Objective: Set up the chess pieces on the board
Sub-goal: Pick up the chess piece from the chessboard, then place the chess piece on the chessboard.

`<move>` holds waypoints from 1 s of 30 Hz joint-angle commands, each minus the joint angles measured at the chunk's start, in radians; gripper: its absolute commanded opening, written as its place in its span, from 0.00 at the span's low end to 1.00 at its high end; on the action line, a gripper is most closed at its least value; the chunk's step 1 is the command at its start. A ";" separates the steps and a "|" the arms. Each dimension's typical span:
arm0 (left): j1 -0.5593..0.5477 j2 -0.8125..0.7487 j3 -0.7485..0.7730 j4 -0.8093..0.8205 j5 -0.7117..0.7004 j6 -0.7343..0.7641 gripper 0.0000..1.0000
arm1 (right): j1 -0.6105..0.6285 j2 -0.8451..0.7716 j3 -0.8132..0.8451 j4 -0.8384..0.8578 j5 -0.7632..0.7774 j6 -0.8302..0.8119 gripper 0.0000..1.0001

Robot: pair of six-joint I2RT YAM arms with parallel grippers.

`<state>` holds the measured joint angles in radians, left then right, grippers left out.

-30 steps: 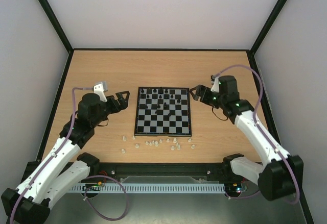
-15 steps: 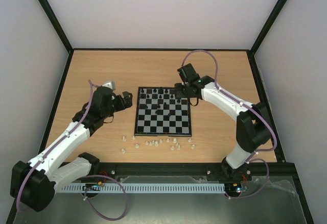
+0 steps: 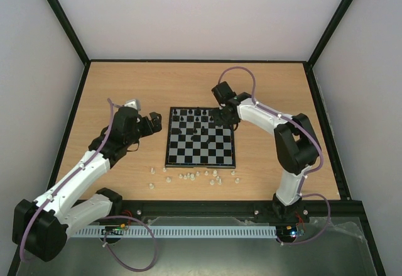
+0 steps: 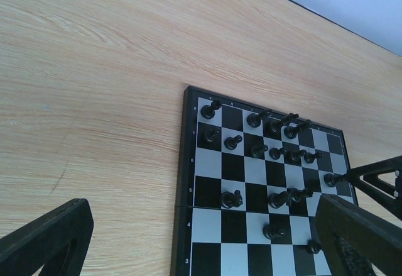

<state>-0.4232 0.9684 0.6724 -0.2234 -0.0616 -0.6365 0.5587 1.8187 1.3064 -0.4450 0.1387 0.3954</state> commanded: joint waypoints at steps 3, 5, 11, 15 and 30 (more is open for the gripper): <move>-0.002 0.002 0.008 0.006 -0.025 -0.002 1.00 | 0.006 0.046 0.041 -0.054 -0.004 -0.012 0.33; -0.002 0.011 0.009 0.006 -0.031 -0.006 1.00 | 0.006 0.055 0.042 -0.058 -0.006 -0.012 0.29; -0.002 0.031 -0.001 0.024 -0.027 -0.011 1.00 | 0.006 0.079 0.037 -0.061 -0.009 -0.012 0.25; -0.002 0.048 -0.001 0.036 -0.013 -0.007 0.99 | 0.006 0.094 0.044 -0.057 0.006 -0.009 0.13; -0.002 0.065 -0.014 0.068 0.033 0.008 1.00 | 0.003 0.290 0.434 -0.201 0.075 -0.030 0.06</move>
<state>-0.4232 1.0286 0.6720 -0.1711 -0.0422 -0.6369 0.5587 2.0491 1.6482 -0.5270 0.1955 0.3843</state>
